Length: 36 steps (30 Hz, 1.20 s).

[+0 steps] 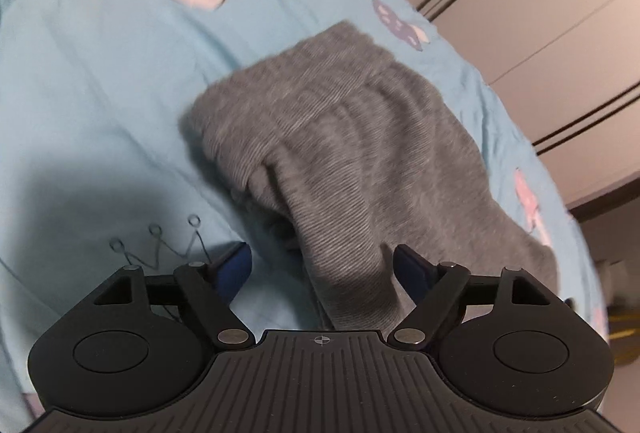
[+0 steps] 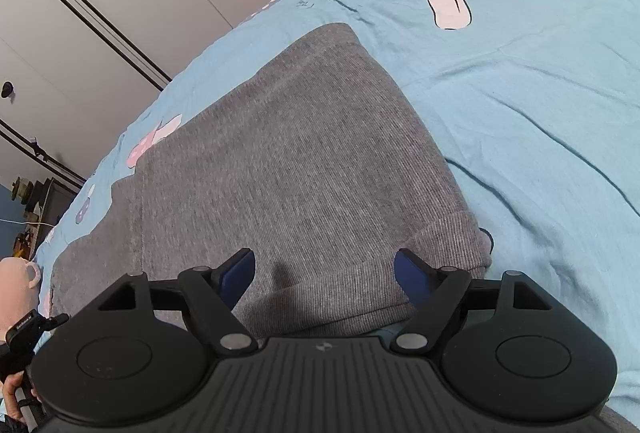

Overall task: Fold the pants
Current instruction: 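Grasp the waistband with the left tool and lift it up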

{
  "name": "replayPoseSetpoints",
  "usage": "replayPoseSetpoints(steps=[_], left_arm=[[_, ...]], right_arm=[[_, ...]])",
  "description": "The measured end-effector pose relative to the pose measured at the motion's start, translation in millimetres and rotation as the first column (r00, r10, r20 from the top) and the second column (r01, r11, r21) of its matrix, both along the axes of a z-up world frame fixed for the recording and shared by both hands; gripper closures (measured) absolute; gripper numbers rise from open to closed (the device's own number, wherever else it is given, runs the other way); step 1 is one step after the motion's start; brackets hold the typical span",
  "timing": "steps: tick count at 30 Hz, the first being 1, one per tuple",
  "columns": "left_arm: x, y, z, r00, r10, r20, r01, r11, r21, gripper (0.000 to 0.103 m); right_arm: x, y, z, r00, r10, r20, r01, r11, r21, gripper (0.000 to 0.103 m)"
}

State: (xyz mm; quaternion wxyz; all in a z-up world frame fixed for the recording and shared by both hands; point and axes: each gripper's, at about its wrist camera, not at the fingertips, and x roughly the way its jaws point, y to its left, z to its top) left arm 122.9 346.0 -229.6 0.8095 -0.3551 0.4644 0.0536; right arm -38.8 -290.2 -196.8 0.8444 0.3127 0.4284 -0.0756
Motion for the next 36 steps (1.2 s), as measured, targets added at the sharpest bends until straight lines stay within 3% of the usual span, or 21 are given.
replayPoseSetpoints(steps=[7,12,15,19,20,23,24,26,27,29,31,34,36], left_arm=[[2,6,-9,0.993,0.038,0.112,-0.024,0.992,-0.121,0.023],[0,25,-28,0.987,0.13,0.093,-0.105,0.966,-0.235,0.029],[-1,26,-28,0.987,0.135,0.088,-0.11,0.964,-0.242,0.032],[-7,26,-24,0.985,0.141,0.095,-0.119,0.971,-0.209,0.056],[-10,25,-22,0.984,0.142,0.109,-0.117,0.972,-0.203,0.067],[-25,17,-2,0.969,0.102,0.226,-0.077,0.99,-0.116,0.078],[-30,11,8,0.957,0.074,0.281,-0.057,0.996,-0.066,0.079],[-34,7,18,0.941,0.059,0.333,-0.05,0.998,-0.035,0.077],[-33,7,18,0.941,0.06,0.333,-0.053,0.998,-0.028,0.072],[-26,9,6,0.967,0.079,0.242,-0.079,0.997,-0.012,0.065],[-20,15,-11,0.985,0.114,0.128,-0.108,0.993,-0.051,0.054],[-26,30,-23,0.975,0.189,0.115,-0.167,0.97,-0.18,0.046],[-24,34,-27,0.971,0.215,0.107,-0.187,0.957,-0.223,0.04]], right_arm=[[2,1,0,1.0,0.007,-0.002,-0.007,1.0,-0.006,0.022],[2,1,0,1.0,0.004,-0.001,-0.004,1.0,-0.002,0.022],[1,1,0,1.0,0.004,0.0,-0.004,1.0,-0.003,0.022],[1,1,0,1.0,0.004,0.0,-0.004,1.0,-0.002,0.022],[1,0,0,1.0,0.005,0.0,-0.005,1.0,-0.002,0.022],[1,0,0,1.0,0.003,0.001,-0.003,1.0,-0.001,0.022],[1,0,0,1.0,0.003,0.001,-0.003,1.0,0.0,0.022],[1,0,0,1.0,0.003,0.002,-0.003,1.0,0.0,0.022],[1,0,0,1.0,0.002,0.002,-0.002,1.0,0.001,0.022],[2,0,0,1.0,0.0,0.001,0.0,1.0,0.002,0.022],[2,1,0,1.0,0.001,0.001,-0.001,1.0,0.001,0.022],[2,0,0,1.0,0.0,0.002,0.0,1.0,0.004,0.022],[1,0,0,1.0,0.0,0.004,0.0,1.0,0.007,0.021]])
